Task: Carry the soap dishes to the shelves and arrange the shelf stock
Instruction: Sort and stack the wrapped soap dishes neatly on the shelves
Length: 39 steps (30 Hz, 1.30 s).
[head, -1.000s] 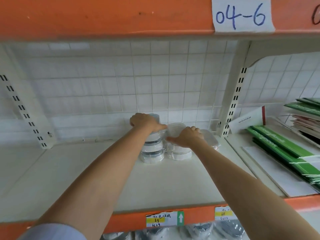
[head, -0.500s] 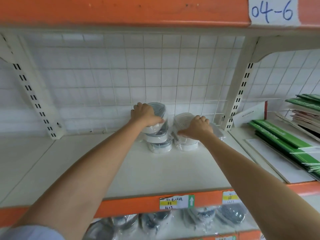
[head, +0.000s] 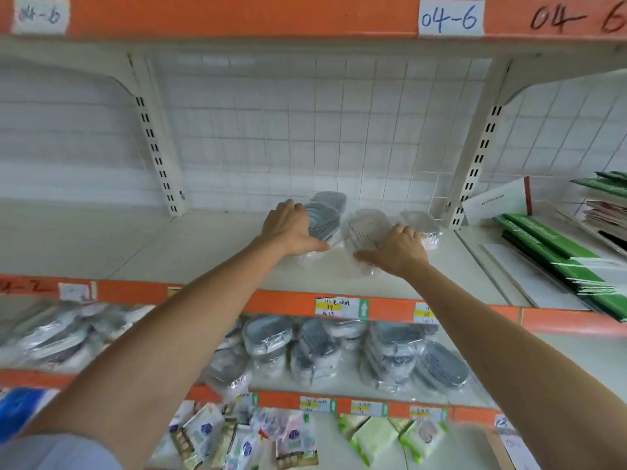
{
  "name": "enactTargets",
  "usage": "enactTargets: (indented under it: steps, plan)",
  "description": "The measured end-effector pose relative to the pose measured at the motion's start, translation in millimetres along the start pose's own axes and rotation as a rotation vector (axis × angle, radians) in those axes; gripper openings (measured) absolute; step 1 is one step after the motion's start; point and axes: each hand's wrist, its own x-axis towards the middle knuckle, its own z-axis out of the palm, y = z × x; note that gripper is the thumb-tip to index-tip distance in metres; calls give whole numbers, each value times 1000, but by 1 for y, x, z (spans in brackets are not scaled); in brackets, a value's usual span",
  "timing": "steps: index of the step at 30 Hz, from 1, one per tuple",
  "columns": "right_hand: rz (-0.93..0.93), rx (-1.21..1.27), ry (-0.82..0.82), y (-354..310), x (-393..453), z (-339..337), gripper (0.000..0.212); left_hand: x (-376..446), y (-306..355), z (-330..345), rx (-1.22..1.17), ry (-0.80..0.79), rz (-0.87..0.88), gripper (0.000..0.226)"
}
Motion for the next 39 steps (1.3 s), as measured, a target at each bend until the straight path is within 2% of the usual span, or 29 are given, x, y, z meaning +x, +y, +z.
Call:
enactTargets:
  steps: [12, 20, 24, 33, 39]
  plan:
    - [-201, 84, -84, -14, -108, 45, 96, -138, -30, 14, 149, -109, -116, 87]
    - [-345, 18, -31, -39, -145, 72, 92, -182, -77, 39, 183, -150, -200, 95]
    - [-387, -15, -27, -54, -159, 101, 89, -191, -104, 52, 190, -203, -182, 98]
    - [-210, 11, -192, -106, -186, 171, 95, -225, -185, 86, 155, -395, -166, 96]
    - [-106, 40, -265, -126, -192, 199, 109, -227, -224, 108, 143, -442, -153, 105]
